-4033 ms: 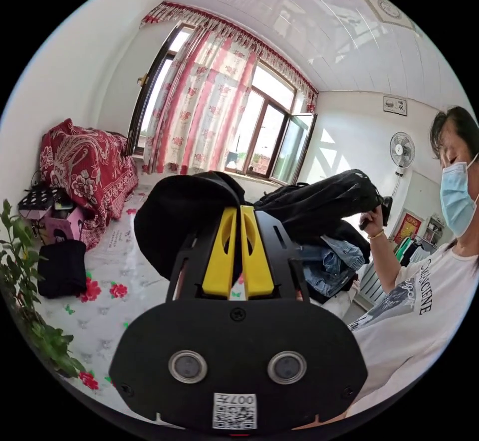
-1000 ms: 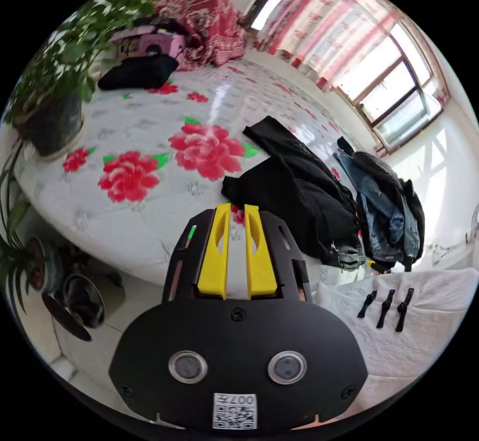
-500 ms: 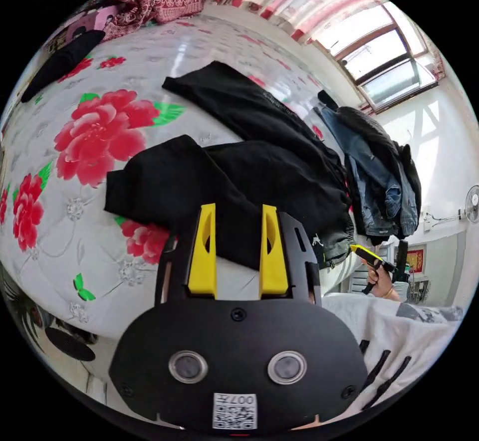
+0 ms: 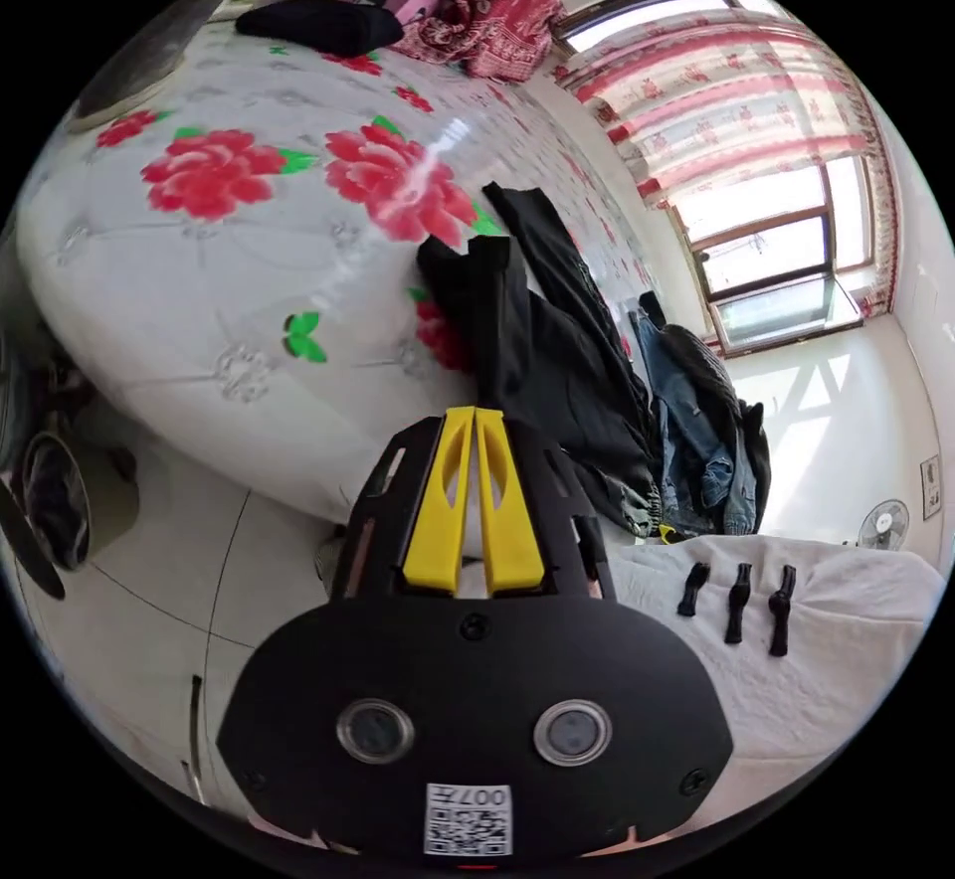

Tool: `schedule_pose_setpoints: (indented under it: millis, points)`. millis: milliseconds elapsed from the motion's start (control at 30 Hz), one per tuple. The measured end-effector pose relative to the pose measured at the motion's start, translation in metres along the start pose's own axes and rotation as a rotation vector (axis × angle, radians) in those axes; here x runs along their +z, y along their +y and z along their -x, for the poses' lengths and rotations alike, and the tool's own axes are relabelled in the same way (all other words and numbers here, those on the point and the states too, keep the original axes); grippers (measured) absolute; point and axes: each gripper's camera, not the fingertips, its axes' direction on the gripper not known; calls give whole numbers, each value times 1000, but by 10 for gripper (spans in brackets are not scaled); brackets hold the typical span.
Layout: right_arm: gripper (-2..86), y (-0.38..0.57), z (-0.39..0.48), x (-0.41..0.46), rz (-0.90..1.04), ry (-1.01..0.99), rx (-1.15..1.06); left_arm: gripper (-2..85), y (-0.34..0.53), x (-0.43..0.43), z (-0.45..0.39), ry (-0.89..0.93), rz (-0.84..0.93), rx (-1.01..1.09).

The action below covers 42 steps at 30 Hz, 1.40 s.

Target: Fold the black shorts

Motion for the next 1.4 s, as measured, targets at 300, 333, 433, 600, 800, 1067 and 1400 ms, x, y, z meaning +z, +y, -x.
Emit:
schedule_pose_setpoints:
  millis: [300, 333, 433, 600, 800, 1067, 1400]
  points:
    - [-2, -8, -9, -15, 19, -43, 61, 98, 8, -50, 31, 79, -59, -144]
    - [-2, -8, -10, -17, 18, -51, 67, 99, 2, -49, 30, 75, -52, -138]
    - [-2, -8, -15, -27, -1, -96, 105, 76, -21, -45, 27, 40, -40, -139]
    - [-2, -14, -27, -55, -75, -214, 155, -5, -51, -43, 11, 252, -48, -132]
    - [-2, -13, -36, -122, -271, -429, 178, -9, -54, -127, -52, 529, -277, 101]
    - [-2, 16, -53, -138, -266, -543, 246, -10, -26, -177, -60, 433, -332, 130]
    - [-2, -76, -36, -122, -244, -524, 185, -8, -165, -74, -131, 279, -194, 174]
